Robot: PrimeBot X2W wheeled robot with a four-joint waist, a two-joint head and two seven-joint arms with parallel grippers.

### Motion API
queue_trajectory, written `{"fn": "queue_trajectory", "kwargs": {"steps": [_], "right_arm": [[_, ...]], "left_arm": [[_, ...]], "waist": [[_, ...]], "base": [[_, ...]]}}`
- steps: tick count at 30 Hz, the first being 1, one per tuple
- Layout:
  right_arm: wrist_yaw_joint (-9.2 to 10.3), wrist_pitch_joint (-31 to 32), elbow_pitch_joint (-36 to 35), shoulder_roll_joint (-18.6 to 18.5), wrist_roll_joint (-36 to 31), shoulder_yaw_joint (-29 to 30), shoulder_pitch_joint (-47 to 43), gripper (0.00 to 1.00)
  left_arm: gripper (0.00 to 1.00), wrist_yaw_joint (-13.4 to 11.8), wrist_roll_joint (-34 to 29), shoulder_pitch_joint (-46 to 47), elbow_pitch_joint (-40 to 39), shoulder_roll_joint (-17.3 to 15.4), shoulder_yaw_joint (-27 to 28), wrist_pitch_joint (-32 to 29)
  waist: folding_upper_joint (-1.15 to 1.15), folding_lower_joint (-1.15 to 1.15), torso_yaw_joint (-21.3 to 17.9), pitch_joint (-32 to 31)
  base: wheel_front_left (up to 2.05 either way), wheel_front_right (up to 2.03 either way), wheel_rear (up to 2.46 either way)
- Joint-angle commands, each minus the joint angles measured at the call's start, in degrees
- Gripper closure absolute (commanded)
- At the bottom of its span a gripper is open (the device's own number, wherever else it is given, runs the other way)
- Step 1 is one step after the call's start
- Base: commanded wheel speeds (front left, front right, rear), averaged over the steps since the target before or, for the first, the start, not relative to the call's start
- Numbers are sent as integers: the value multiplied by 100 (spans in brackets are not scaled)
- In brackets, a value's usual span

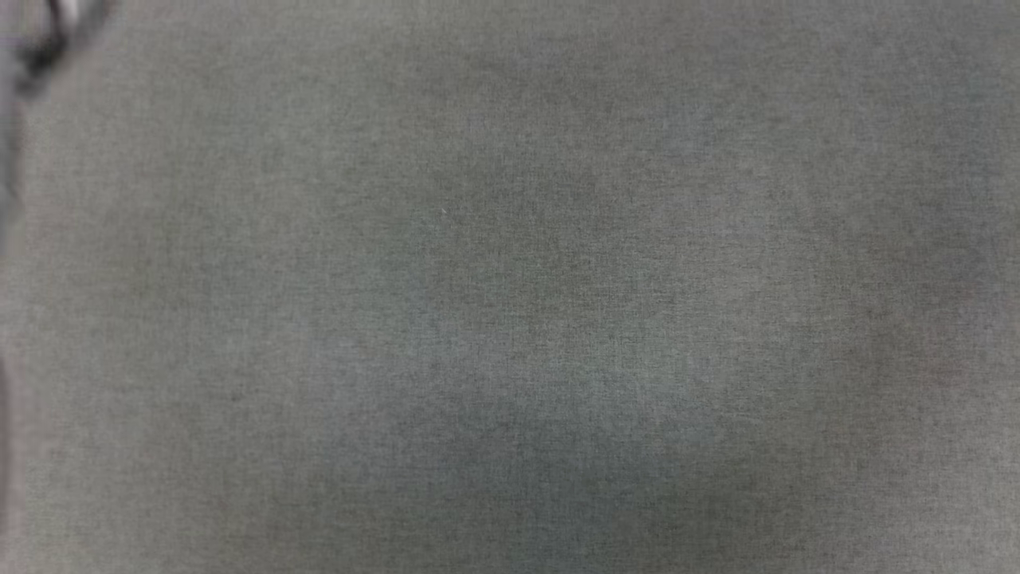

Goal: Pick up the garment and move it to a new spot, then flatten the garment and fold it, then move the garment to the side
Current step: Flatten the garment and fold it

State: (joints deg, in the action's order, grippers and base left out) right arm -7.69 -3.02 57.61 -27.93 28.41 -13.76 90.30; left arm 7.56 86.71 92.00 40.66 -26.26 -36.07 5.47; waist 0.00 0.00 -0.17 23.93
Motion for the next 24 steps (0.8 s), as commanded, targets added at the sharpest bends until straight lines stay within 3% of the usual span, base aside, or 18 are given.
{"fn": "queue_trajectory", "kwargs": {"steps": [1,6,10,17,24], "right_arm": [[36,8,119,8,130,-100,-395,100],[25,57,19,0,488,-427,-1142,100],[23,182,-485,-39,1011,-853,-2166,100],[23,556,-1865,-561,2041,-1244,-4016,100],[22,934,-3215,-1116,2602,-1029,-5709,100]], "left_arm": [[100,-19,184,-546,-75,-40,37,82],[100,-15,419,-1767,-752,-52,-45,195],[100,-14,552,-3124,-1501,-134,-105,455],[100,-12,527,-5096,-2736,-358,-243,703],[100,-12,390,-6701,-3940,-797,-151,894]], "waist": [[0,0,10,-49],[0,0,26,-64],[0,0,43,-86],[0,0,34,-312],[0,0,-79,-735]], "base": [[0,0,0],[0,0,0],[0,0,0],[0,0,0],[0,0,0]]}}
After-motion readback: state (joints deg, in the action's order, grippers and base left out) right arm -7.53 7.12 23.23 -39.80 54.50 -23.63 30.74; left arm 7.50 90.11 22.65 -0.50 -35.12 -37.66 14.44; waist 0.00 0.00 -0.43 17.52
